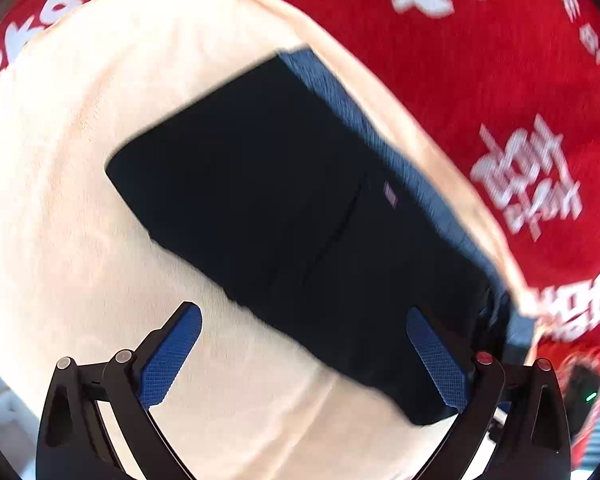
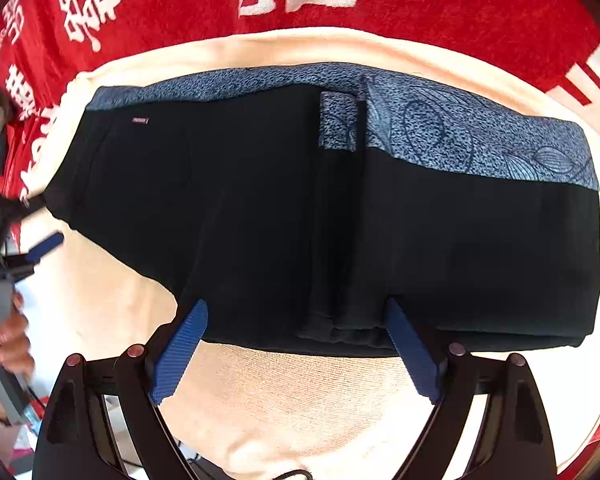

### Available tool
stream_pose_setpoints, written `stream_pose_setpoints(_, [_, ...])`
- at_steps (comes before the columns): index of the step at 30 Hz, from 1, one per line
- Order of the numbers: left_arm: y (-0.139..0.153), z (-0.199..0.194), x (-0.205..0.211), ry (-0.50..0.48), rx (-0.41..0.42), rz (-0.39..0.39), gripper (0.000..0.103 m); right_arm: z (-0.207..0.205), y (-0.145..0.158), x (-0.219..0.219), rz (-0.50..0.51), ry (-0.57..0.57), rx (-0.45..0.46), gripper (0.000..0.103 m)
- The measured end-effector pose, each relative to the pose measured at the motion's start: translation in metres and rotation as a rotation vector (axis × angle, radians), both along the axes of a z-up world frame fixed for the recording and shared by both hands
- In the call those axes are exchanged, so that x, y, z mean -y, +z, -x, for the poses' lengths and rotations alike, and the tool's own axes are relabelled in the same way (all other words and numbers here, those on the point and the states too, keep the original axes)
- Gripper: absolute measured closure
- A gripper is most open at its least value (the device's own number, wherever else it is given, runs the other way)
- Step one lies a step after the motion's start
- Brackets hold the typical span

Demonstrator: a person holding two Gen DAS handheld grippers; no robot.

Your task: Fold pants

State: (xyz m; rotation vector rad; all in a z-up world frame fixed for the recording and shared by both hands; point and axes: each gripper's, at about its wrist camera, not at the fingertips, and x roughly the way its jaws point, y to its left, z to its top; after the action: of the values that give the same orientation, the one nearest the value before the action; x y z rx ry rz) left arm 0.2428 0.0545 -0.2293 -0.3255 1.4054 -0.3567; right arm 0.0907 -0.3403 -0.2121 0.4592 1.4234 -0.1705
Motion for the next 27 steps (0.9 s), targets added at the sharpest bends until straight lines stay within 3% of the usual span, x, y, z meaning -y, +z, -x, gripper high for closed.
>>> stream_pose_setpoints(2, [0.0, -0.005, -0.016, 0.085, 0.002, 0.079, 0.0, 0.0, -0.001, -0.001, 0.0, 0.009, 0.003, 0.01])
stream_pose_setpoints(5, [-0.014, -0.015, -0.037, 0.168, -0.059, 0.178, 0.0, -0.001, -0.002, -0.003, 0.006, 0.021, 0.001, 0.008])
stream_pose_setpoints(10, [-0.022, -0.007, -0.038, 0.184, -0.074, 0.324, 0.0, -0.003, -0.004, -0.005, 0.005, 0.036, -0.001, 0.006])
stream_pose_setpoints(15, [-0.036, -0.015, -0.037, 0.218, -0.068, 0.337, 0.0, -0.001, -0.004, -0.005, -0.004, 0.05, -0.001, 0.006])
stream_pose_setpoints(19, [-0.023, -0.022, -0.025, 0.183, -0.014, 0.332, 0.0, 0.001, -0.005, -0.006, -0.006, 0.051, 0.004, 0.006])
stream_pose_setpoints(22, [-0.028, -0.028, -0.011, 0.121, 0.013, 0.228, 0.0, 0.002, -0.005, -0.006, -0.006, 0.047, 0.006, 0.006])
stream_pose_setpoints(27, [-0.031, -0.03, 0.009, 0.113, 0.035, 0.122, 0.001, -0.001, -0.002, -0.003, -0.015, 0.049, -0.001, 0.006])
